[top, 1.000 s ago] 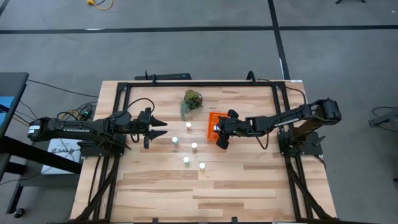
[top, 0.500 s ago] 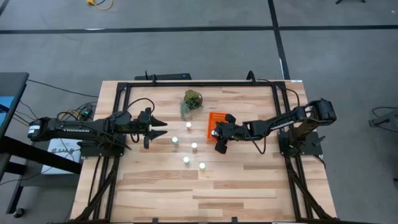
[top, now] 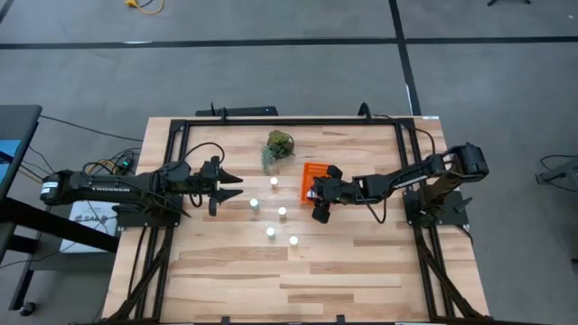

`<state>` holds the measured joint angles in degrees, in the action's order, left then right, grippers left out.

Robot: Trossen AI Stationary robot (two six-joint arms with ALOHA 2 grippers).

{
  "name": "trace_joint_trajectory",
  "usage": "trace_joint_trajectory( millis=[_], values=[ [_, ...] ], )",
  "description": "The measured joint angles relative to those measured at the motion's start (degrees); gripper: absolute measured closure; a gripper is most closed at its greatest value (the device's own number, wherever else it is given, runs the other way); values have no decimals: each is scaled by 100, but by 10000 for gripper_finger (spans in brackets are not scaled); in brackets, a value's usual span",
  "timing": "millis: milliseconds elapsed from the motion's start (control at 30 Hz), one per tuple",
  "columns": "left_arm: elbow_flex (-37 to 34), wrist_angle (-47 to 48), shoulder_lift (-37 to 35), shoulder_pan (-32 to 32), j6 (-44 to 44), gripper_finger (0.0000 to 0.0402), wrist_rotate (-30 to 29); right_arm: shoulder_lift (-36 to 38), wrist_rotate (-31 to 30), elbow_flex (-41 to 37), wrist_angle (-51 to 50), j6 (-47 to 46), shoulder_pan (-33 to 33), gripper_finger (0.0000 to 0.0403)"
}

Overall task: Pick and place pill bottles into a basket
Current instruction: Put the top blue pill bottle into the basket

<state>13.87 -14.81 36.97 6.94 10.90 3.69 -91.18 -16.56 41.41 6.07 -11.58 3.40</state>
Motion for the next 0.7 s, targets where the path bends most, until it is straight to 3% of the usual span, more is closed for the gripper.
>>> trace_joint_trajectory(
  millis=[333,700],
  values=[
    [-2,314,105,-1,-277,230,-14,170,-4,66,29,273,36,202],
    [-2,375,1083,-1,-1747,230,42,506,-7,60,-262,455,33,207]
  ],
)
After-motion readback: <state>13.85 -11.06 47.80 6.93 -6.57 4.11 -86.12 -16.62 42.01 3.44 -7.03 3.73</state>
